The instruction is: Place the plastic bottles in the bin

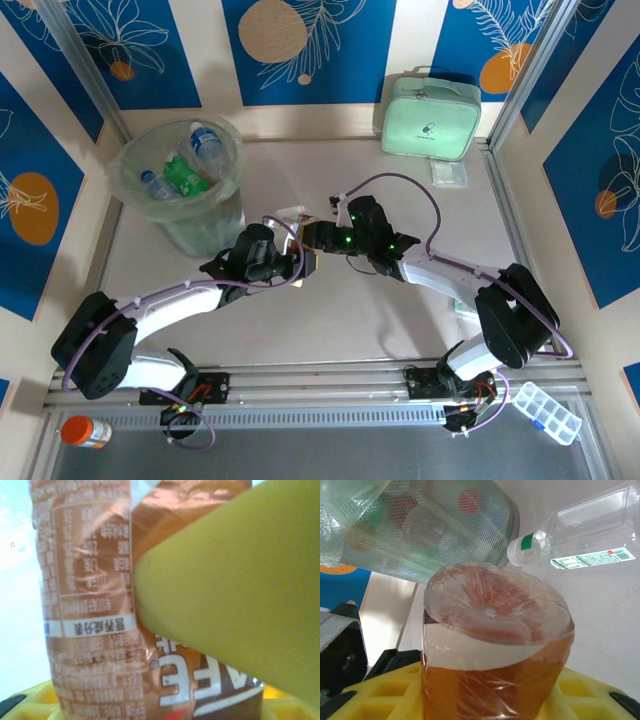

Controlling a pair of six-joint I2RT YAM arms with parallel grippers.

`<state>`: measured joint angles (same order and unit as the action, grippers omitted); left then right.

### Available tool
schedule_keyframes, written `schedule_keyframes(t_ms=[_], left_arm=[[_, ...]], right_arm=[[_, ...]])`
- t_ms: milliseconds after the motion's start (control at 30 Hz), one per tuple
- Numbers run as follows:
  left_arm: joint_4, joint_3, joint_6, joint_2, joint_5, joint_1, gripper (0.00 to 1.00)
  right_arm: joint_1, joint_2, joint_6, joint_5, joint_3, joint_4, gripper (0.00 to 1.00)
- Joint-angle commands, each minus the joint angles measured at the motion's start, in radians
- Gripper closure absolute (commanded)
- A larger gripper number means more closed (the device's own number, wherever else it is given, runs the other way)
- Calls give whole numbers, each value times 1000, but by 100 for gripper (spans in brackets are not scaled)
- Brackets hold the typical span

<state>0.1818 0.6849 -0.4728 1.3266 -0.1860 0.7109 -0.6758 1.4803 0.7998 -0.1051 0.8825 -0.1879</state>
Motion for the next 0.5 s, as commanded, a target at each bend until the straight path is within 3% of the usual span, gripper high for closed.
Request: schedule_keyframes(t_ms=[0,133,300,367,467], left_arm=[[52,-7,5,-28,-1,-10,49],[62,-16,7,-38,-5,-10,54],[58,-14,10,-38,-4,-11,57],[53,-15,11,-40,4,-11,57],[43,-15,15,-50,19,-12,57]], right_arm=[[-10,0,-27,31,-5,30,55],[-10,-1,-24,45,-5,38,50],[-19,-14,-36,95,3,72,21],[-21,-28,-31,143,1,93,15],[-15,-73,-7,205,-26,93,12]])
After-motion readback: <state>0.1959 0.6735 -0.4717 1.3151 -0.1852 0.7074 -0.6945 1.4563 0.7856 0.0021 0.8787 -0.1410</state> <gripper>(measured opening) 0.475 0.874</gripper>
